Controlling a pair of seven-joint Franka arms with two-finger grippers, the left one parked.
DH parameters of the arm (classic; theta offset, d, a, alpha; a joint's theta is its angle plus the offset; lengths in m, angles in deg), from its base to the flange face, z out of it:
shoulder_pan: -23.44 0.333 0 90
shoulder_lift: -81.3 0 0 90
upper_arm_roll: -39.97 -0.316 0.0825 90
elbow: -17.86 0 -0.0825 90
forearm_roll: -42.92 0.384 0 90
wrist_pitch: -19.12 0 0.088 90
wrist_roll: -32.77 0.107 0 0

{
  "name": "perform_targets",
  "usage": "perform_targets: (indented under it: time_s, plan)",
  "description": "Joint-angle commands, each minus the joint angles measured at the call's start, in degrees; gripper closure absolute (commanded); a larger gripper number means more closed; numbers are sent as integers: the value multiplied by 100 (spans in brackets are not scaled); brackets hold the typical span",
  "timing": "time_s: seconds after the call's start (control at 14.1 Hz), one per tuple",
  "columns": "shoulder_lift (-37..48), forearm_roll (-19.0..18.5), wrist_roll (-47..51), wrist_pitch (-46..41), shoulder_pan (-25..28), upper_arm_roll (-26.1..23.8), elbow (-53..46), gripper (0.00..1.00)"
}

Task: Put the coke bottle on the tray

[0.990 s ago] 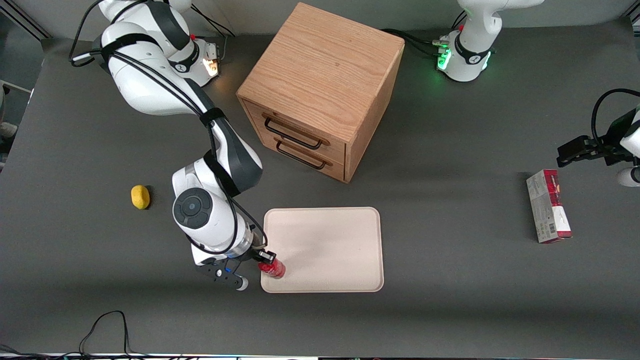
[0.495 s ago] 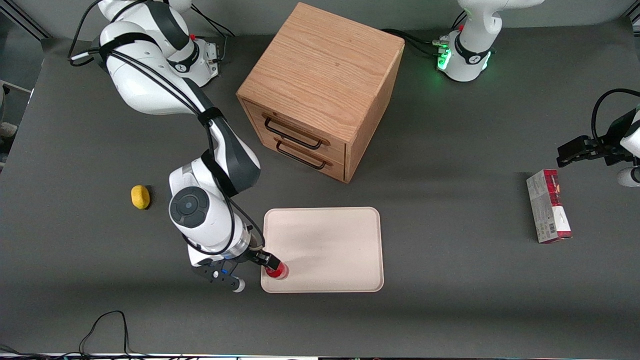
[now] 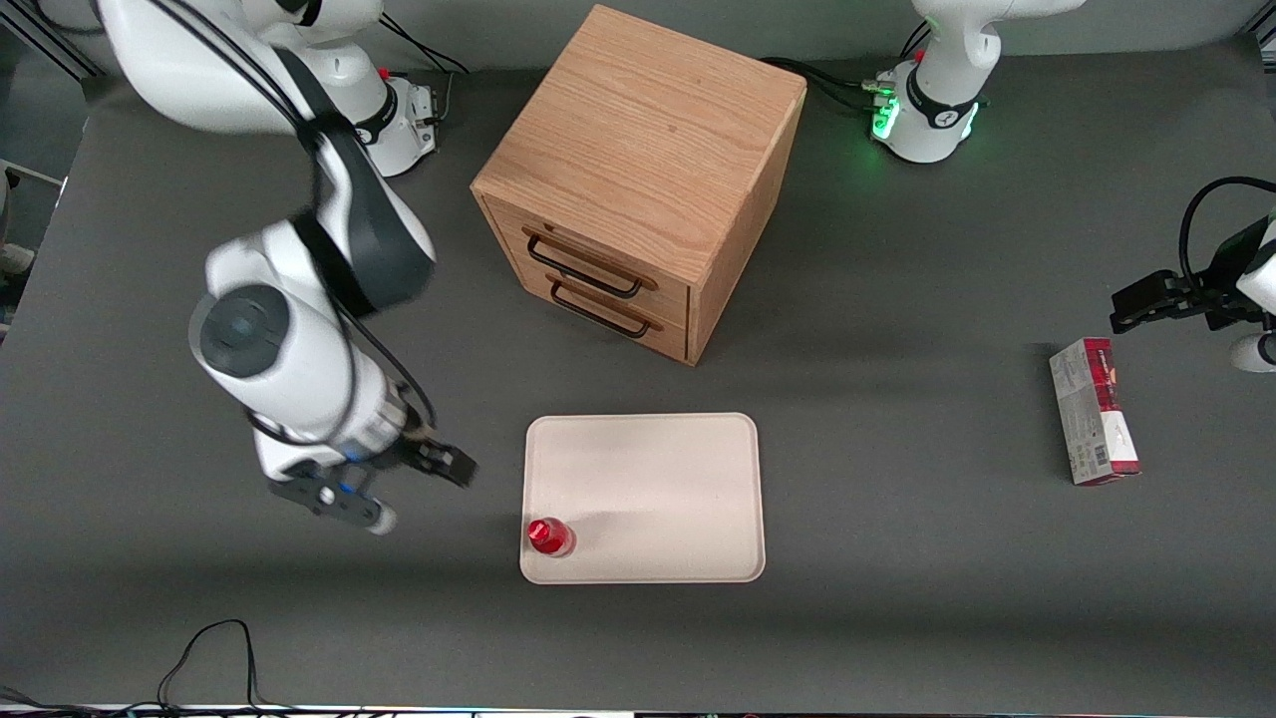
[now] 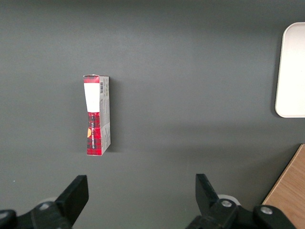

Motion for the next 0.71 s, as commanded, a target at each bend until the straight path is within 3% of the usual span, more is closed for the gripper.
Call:
perform_targets:
  time_s: [0.0, 0.35, 0.64]
  plan:
    - [1729, 390, -1212, -332, -595, 90, 1637, 0]
    - [3638, 758, -2076, -738, -641, 1214, 3106, 0]
    - [3685, 768, -2183, -949, -641, 1339, 3152, 0]
